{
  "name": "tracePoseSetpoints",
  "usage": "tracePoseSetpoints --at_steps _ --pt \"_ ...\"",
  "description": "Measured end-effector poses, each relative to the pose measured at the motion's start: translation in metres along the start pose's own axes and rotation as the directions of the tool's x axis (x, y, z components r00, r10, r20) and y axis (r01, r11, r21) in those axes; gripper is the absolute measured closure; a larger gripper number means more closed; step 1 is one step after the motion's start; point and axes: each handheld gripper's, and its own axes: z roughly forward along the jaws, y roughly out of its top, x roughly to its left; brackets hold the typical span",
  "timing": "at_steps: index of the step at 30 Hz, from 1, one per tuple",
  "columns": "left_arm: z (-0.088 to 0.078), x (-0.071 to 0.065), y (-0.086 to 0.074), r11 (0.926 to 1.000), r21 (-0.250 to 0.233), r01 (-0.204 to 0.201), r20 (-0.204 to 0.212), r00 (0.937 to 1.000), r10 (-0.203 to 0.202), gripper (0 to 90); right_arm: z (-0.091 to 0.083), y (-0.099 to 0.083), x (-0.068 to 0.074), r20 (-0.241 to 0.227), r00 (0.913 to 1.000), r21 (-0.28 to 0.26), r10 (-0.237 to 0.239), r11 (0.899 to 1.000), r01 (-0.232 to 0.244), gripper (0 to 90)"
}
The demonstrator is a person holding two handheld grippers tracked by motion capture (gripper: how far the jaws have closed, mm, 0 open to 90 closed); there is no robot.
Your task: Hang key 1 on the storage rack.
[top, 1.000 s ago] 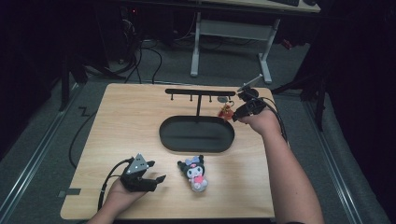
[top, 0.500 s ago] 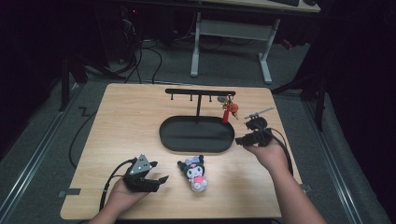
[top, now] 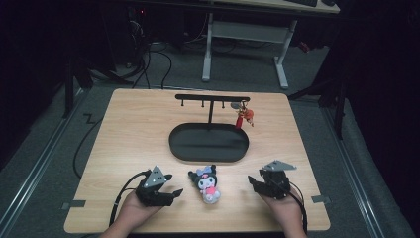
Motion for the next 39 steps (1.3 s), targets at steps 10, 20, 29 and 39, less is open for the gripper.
tracePoseSetpoints --at_steps 10,20,29,39 --pt "0.003 -0.012 0.008 0.9991 0.021 -0.036 -0.002 0.9993 0.036 86.0 -0.022 -0.031 -0.004 -0.032 0.9973 -0.161 0.066 0.984 -0.070 45.9" --pt "0.051 -0.032 0.031 0.9786 0.137 -0.154 -0.020 0.9872 0.158 89.9 -0.022 -0.028 -0.001 -0.059 0.9964 -0.176 0.061 0.982 -0.071 46.6" --pt "0.092 -0.076 0.066 0.9690 0.122 -0.215 0.074 0.9756 0.207 89.9 -0.029 -0.030 -0.009 -0.061 0.9945 -0.203 0.085 0.975 -0.096 46.6" --pt "0.118 -0.107 0.090 0.9500 0.136 -0.281 0.130 0.9557 0.264 89.9 -0.031 -0.032 -0.015 -0.061 0.9933 -0.204 0.098 0.973 -0.108 46.9"
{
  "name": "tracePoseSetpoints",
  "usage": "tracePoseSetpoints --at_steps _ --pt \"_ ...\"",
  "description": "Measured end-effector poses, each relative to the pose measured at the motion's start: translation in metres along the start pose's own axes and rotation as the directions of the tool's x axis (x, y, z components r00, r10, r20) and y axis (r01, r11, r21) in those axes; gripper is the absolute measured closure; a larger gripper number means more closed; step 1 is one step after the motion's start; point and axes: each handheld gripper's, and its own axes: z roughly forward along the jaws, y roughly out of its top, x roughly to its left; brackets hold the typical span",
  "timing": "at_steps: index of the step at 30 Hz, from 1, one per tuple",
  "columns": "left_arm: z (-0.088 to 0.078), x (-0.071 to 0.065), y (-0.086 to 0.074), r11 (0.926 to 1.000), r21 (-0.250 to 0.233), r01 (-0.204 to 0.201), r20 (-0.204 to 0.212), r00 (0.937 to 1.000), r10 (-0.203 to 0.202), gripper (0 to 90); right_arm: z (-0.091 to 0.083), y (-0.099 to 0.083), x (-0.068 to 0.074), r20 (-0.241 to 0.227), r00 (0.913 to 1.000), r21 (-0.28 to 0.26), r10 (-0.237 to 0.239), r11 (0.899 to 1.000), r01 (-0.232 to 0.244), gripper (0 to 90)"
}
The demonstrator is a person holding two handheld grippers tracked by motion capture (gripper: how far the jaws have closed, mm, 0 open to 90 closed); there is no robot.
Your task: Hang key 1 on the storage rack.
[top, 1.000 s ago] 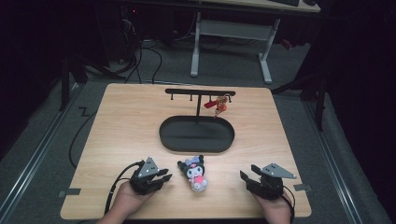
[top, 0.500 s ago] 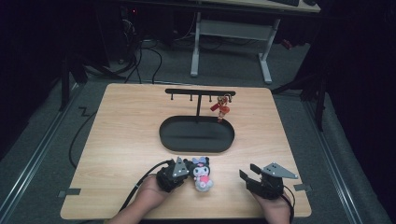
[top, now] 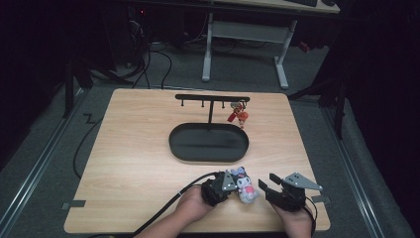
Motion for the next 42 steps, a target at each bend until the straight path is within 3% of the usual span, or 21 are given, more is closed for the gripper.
tracePoseSetpoints --at_steps 2,5,10,13,16,17,18,20,21,23,24,26,27,28,29,33,35,38,42 --pt "-0.001 -0.001 -0.001 1.0000 -0.005 -0.006 0.004 1.0000 0.006 89.7 -0.002 0.000 -0.001 0.002 1.0000 -0.001 -0.001 1.000 0.001 47.2" --pt "-0.010 0.002 -0.013 0.9998 -0.009 0.017 0.011 0.9998 -0.017 86.3 -0.003 -0.001 -0.002 0.013 0.9999 -0.006 -0.004 1.000 0.004 47.0" --pt "-0.047 0.025 -0.050 0.9964 -0.031 0.078 -0.064 0.9948 -0.080 84.7 -0.001 -0.003 -0.004 0.005 0.9999 0.025 -0.009 1.000 0.009 47.7" --pt "-0.076 0.045 -0.077 0.9901 -0.047 0.132 -0.122 0.9830 -0.137 83.0 0.001 -0.004 -0.005 0.007 1.0000 0.033 -0.007 0.999 0.007 47.5" --pt "-0.104 0.063 -0.104 0.9776 -0.081 0.194 -0.173 0.9631 -0.206 78.7 0.002 -0.004 -0.005 0.006 1.0000 0.032 -0.005 0.999 0.004 47.5" --pt "-0.114 0.069 -0.115 0.9715 -0.095 0.217 -0.201 0.9517 -0.232 76.6 0.003 -0.004 -0.005 0.008 0.9999 0.032 -0.008 0.999 0.008 47.2" --pt "-0.119 0.071 -0.121 0.9672 -0.109 0.230 -0.215 0.9446 -0.248 73.4 0.003 -0.004 -0.005 0.011 0.9999 0.036 -0.009 0.999 0.009 46.7" --pt "-0.129 0.077 -0.140 0.9470 -0.158 0.279 -0.239 0.9198 -0.311 67.3 0.005 -0.005 -0.005 0.011 0.9998 0.042 -0.014 0.999 0.013 45.8" --pt "-0.132 0.080 -0.148 0.9406 -0.161 0.299 -0.255 0.9081 -0.332 62.4 0.006 -0.005 -0.005 0.014 0.9998 0.042 -0.018 0.999 0.017 45.2" --pt "-0.138 0.088 -0.157 0.9388 -0.154 0.308 -0.299 0.8910 -0.342 52.7 0.008 -0.005 -0.004 0.020 0.9995 0.045 -0.024 0.999 0.023 44.2" --pt "-0.140 0.093 -0.160 0.9304 -0.163 0.328 -0.305 0.8800 -0.364 49.7 0.009 -0.005 -0.004 0.021 0.9996 0.046 -0.018 0.999 0.017 43.9" --pt "-0.141 0.101 -0.166 0.9058 -0.180 0.383 -0.285 0.8610 -0.421 46.1 0.011 -0.005 -0.003 0.022 0.9996 0.050 -0.020 0.999 0.019 44.4" --pt "-0.140 0.103 -0.168 0.9023 -0.179 0.392 -0.278 0.8596 -0.429 45.1 0.012 -0.005 -0.002 0.012 0.9999 0.060 -0.011 0.998 0.010 45.1" --pt "-0.139 0.103 -0.167 0.9033 -0.178 0.390 -0.275 0.8616 -0.426 43.4 0.014 -0.005 -0.001 0.007 0.9999 0.069 -0.009 0.998 0.009 45.2" --pt "-0.137 0.102 -0.166 0.9098 -0.170 0.379 -0.281 0.8663 -0.413 42.3 0.015 -0.005 0.000 0.010 0.9998 0.074 -0.015 0.997 0.014 45.2" --pt "-0.135 0.099 -0.161 0.9192 -0.170 0.355 -0.273 0.8793 -0.390 40.1 0.018 -0.006 0.003 0.016 0.9993 0.084 -0.034 0.996 0.032 44.7" --pt "-0.134 0.099 -0.160 0.9218 -0.166 0.350 -0.273 0.8818 -0.384 39.6 0.018 -0.007 0.003 0.023 0.9991 0.093 -0.035 0.995 0.032 44.7" --pt "-0.133 0.097 -0.159 0.9167 -0.174 0.360 -0.257 0.8821 -0.395 39.2 0.017 -0.009 0.002 0.026 0.9984 0.089 -0.050 0.995 0.047 48.1" --pt "-0.132 0.093 -0.157 0.9261 -0.163 0.340 -0.260 0.8908 -0.373 38.9 0.015 -0.009 0.002 0.041 0.9978 0.087 -0.053 0.995 0.049 46.8"
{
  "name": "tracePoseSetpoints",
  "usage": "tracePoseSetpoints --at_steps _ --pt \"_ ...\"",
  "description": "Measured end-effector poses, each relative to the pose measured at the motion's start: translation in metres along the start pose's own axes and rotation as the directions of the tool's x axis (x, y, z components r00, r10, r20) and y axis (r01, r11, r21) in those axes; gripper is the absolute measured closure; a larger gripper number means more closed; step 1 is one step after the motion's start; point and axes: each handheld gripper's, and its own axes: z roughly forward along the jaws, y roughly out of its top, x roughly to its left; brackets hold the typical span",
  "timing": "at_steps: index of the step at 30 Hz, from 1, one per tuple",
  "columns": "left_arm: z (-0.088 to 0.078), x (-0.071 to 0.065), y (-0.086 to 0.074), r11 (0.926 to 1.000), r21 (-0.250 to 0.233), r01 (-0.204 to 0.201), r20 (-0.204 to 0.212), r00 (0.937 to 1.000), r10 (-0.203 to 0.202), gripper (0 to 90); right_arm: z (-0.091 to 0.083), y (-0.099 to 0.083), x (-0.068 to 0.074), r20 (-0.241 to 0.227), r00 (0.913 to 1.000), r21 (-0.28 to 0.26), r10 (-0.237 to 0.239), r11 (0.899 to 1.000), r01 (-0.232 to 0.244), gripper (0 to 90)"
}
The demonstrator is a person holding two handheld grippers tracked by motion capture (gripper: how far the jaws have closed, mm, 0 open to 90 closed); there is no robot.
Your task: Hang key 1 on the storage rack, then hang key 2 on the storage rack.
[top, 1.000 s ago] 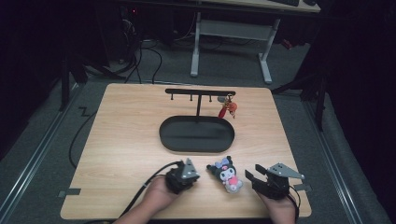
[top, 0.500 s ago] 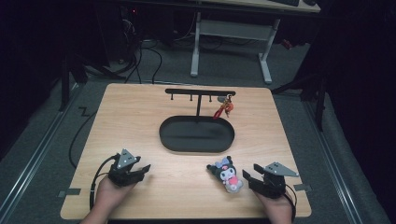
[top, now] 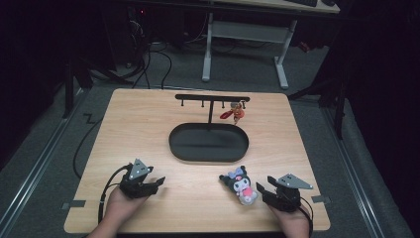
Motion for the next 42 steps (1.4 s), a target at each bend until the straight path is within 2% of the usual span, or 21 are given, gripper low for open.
tracePoseSetpoints --at_steps 3,8,12,15,23,26,30,32,38,42 --pt "0.000 -0.002 0.000 0.9999 -0.002 -0.012 0.004 0.9999 0.012 38.9 0.000 0.003 0.001 0.009 0.9999 0.022 -0.009 1.000 0.008 45.0" --pt "0.003 -0.003 0.003 0.9994 -0.016 -0.032 0.012 0.9994 0.032 38.7 0.006 0.011 0.002 0.015 0.9995 0.113 -0.027 0.993 0.025 42.1" --pt "0.007 -0.004 0.003 0.9982 -0.018 -0.058 0.025 0.9980 0.058 38.2 0.009 0.018 0.004 0.027 0.9990 0.204 -0.034 0.979 0.028 39.8" --pt "0.007 -0.005 0.003 0.9976 -0.015 -0.068 0.036 0.9970 0.068 37.7 0.010 0.021 0.004 0.030 0.9994 0.242 -0.014 0.970 0.006 39.1" --pt "0.002 -0.009 0.007 0.9959 -0.040 -0.081 0.049 0.9954 0.083 38.0 0.010 0.034 0.004 0.042 0.9982 0.378 -0.042 0.925 0.023 38.3" --pt "0.004 -0.010 0.009 0.9954 -0.042 -0.086 0.054 0.9947 0.088 38.0 0.010 0.040 0.004 0.044 0.9981 0.411 -0.042 0.911 0.020 38.4" --pt "0.005 -0.012 0.009 0.9947 -0.036 -0.097 0.061 0.9932 0.099 38.4 0.008 0.048 0.005 0.042 0.9965 0.452 -0.072 0.891 0.046 38.5" --pt "0.005 -0.013 0.009 0.9938 -0.034 -0.106 0.058 0.9925 0.108 38.5 0.006 0.053 0.004 0.042 0.9959 0.465 -0.080 0.884 0.051 38.7" --pt "0.006 -0.013 0.010 0.9937 -0.039 -0.105 0.058 0.9925 0.107 38.6 0.004 0.063 0.002 0.033 0.9979 0.497 -0.056 0.867 0.032 38.3" --pt "0.007 -0.013 0.009 0.9939 -0.032 -0.106 0.061 0.9924 0.107 38.5 0.006 0.069 0.004 0.021 0.9973 0.530 -0.071 0.846 0.049 38.2"
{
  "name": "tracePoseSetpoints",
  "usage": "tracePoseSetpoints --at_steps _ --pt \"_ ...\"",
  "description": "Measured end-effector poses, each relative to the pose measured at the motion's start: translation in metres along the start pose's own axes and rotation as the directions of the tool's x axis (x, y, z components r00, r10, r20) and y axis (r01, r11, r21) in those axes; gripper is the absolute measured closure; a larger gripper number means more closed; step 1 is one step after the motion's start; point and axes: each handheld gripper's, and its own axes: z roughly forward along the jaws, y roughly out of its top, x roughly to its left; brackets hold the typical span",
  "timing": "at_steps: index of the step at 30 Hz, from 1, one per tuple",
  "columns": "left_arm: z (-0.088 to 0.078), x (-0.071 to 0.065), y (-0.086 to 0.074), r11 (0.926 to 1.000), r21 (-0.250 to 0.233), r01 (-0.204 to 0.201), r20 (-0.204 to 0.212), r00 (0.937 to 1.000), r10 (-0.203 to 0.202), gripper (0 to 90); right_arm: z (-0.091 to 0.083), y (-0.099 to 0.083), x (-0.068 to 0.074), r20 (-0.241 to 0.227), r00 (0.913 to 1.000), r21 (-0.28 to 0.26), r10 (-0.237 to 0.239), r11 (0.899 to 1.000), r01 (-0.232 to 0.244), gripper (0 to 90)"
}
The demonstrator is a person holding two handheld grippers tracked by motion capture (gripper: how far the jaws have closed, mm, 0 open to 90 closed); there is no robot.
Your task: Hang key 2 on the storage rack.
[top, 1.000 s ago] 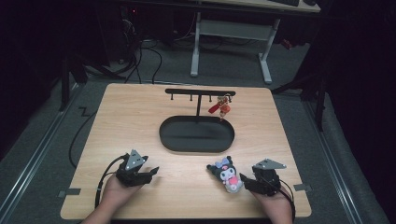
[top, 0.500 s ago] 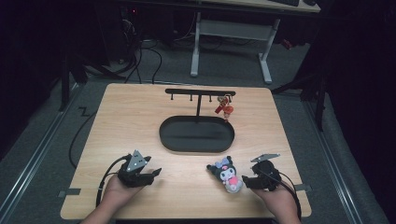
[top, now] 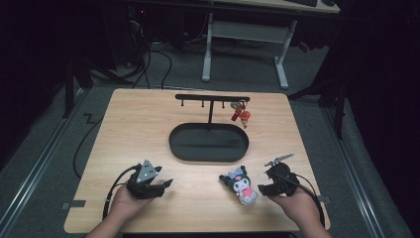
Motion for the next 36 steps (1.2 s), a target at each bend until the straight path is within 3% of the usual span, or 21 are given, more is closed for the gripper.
tracePoseSetpoints --at_steps 9,19,23,36 --pt "-0.002 -0.004 0.000 0.9998 0.001 -0.018 -0.011 0.9998 0.018 38.4 -0.006 0.012 0.012 -0.012 0.9991 0.081 -0.040 0.996 0.041 36.8" --pt "-0.002 -0.006 0.000 0.9997 0.009 -0.024 -0.008 0.9997 0.024 38.3 -0.016 0.027 0.032 -0.074 0.9958 0.104 -0.055 0.993 0.063 29.4" --pt "-0.001 -0.006 -0.001 0.9993 0.019 -0.032 -0.001 0.9995 0.032 38.3 -0.015 0.030 0.037 -0.086 0.9956 0.104 -0.039 0.993 0.047 26.9" --pt "-0.004 -0.005 -0.003 0.9991 0.022 -0.036 0.000 0.9994 0.036 38.3 0.013 0.028 0.053 -0.126 0.9911 0.170 -0.043 0.983 0.065 24.5"
